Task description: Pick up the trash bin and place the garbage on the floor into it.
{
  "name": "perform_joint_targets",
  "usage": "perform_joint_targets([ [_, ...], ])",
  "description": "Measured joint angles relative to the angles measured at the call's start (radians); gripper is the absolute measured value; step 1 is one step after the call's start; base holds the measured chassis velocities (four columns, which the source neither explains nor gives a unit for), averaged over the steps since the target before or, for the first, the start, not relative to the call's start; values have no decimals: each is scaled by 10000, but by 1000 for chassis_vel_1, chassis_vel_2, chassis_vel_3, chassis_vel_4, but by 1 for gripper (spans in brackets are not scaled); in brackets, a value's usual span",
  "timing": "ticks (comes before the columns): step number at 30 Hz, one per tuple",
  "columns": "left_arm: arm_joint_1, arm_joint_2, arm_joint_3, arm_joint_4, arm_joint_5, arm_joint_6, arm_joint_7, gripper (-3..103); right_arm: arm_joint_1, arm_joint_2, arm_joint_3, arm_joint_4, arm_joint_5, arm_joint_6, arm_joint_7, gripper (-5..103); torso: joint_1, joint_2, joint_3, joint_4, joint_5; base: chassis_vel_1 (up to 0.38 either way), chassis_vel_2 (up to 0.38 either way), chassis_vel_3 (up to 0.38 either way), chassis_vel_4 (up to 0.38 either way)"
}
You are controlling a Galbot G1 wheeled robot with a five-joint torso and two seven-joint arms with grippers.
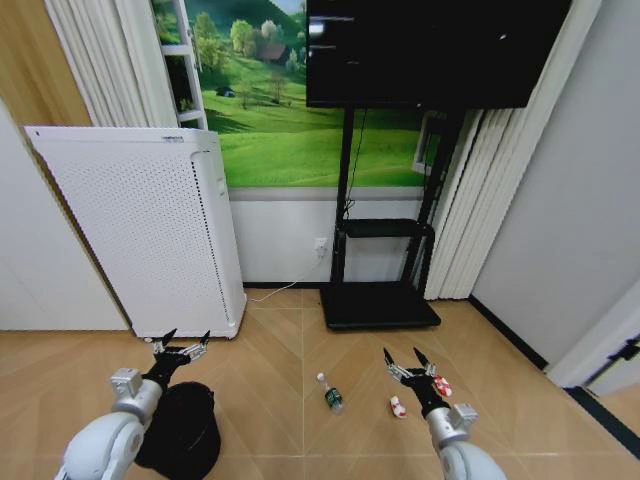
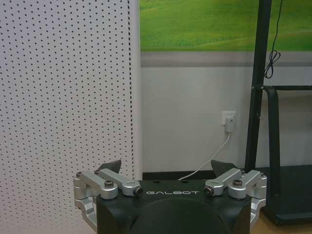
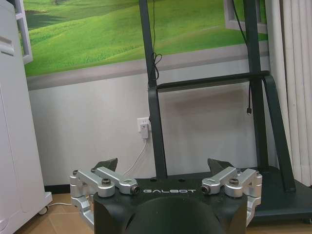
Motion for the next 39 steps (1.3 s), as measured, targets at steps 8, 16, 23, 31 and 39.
perform_joint_targets([
  [8, 10, 13, -2, 40, -4, 0, 44, 100, 14, 62, 15, -35, -45, 0, 6, 100, -65, -281, -217, 0, 0, 0, 0, 0, 0],
  [16, 42, -4, -17, 61, 6, -11, 66, 100, 2, 83, 32, -44, -86, 0, 15, 100, -119, -672, -555, 1, 0, 0, 0, 0, 0],
  [23, 62, -37, -17, 62, 60, -11, 43, 100, -33, 43, 74, -44, -42, 4, 25, 100, -142, -940, -800, 0, 0, 0, 0, 0, 0],
  [31, 137, -98, -7, 26, 41, 23, -291, 100, -18, -1, 65, -110, -24, 17, 28, 100, -175, -1145, -872, -1, 0, 0, 0, 0, 0],
  [39, 1053, -571, -24, -560, -360, 962, -2328, 100, 21, 77, 34, -322, -49, 82, 28, 100, -176, -1157, -873, 3, 2, 0, 0, 0, 0],
])
